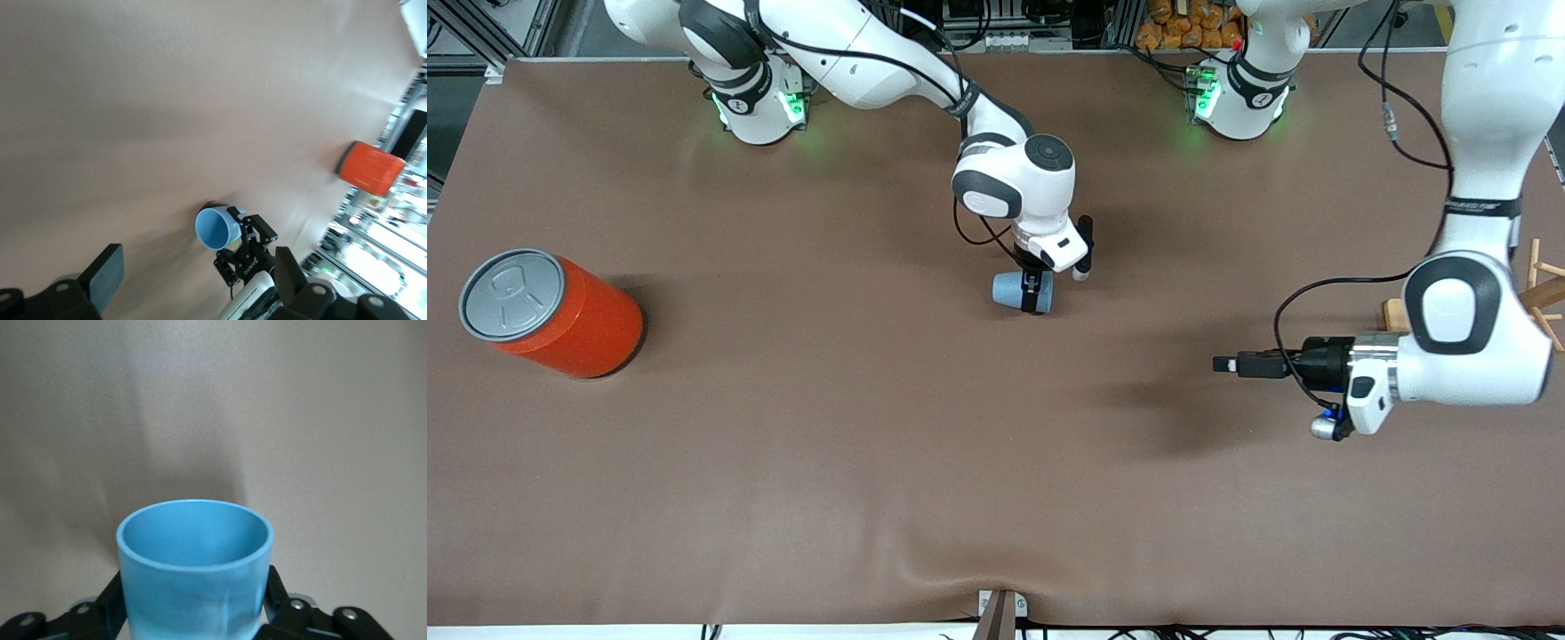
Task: Flip cup
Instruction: 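Close the left gripper on the cup held by the right gripper, then open the right gripper and withdraw it while the left gripper holds the cup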
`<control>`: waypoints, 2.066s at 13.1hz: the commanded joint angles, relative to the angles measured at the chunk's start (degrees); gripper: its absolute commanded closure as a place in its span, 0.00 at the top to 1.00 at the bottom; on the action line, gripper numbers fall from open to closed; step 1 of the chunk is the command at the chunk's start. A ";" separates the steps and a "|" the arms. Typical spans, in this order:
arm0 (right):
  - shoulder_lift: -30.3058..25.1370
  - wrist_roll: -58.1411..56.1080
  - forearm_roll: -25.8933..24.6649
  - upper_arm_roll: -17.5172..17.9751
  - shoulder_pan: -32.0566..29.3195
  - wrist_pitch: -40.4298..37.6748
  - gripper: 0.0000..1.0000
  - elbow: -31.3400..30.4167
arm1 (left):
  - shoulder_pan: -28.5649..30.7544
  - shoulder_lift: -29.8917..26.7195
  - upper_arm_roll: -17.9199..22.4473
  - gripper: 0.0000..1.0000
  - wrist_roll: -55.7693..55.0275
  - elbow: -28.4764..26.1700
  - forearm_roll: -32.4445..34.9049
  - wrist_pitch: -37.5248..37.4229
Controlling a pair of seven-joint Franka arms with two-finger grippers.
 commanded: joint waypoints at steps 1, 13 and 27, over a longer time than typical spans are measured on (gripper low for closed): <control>0.92 1.15 -0.98 -0.27 0.26 -0.43 1.00 1.87 | 0.78 0.24 -0.36 1.00 6.24 -5.20 -6.53 1.39; -5.84 1.06 1.48 0.61 -0.88 -4.30 1.00 1.70 | -3.87 -0.46 -2.99 0.98 17.59 -15.86 -14.38 2.18; -20.87 -0.61 21.26 0.79 -30.39 -25.80 1.00 10.04 | -17.05 7.19 -2.99 0.78 17.95 -5.13 -19.03 14.04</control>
